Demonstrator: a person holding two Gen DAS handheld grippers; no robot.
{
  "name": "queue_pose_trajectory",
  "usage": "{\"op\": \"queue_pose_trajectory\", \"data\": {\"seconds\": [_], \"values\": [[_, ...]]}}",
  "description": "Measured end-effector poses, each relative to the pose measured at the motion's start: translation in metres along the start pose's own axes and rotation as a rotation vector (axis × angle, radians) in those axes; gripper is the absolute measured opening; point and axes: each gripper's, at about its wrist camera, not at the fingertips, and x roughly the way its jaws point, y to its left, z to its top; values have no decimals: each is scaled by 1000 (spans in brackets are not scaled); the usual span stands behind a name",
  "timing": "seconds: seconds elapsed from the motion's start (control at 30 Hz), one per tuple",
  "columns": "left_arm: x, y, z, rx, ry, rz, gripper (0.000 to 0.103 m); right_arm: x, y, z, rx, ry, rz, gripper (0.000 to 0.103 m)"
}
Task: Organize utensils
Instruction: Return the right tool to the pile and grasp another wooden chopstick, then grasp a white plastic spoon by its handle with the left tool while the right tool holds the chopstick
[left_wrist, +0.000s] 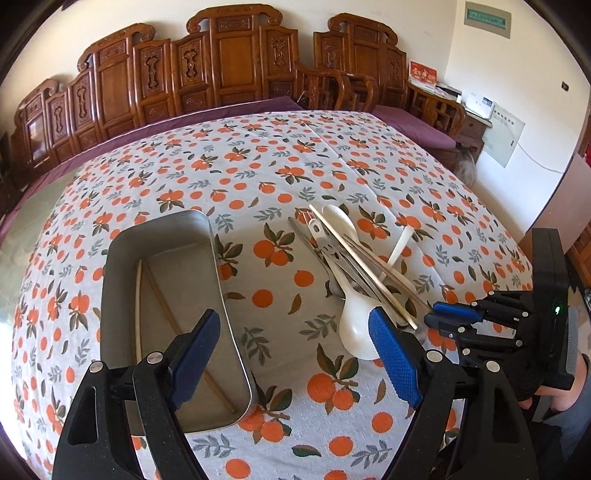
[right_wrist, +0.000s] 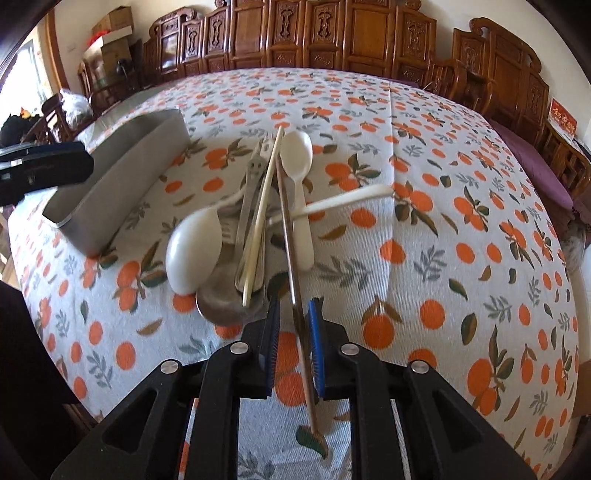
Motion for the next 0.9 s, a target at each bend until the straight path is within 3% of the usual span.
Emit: {"op": "queue_pose_trajectory", "data": {"seconds": [0.1,0.13,0.17,0.4,0.9], "values": [[1,-1,-1,4,0,3,79,-1,1,-1,-12,-5,1,17],[1,-1,-1,3,0,3,79,-1,1,-1,-14,-6,2,8],[2,-1,-1,2,1,2,79,-2,1,-1,-19,-10,2,7],[5,-3,-4,13,8,2,79,-20,-7,7,3,-114,16,6],[23,-22,5,19,48,-35,75,-17,-42,22,137,-172,39,6]]}}
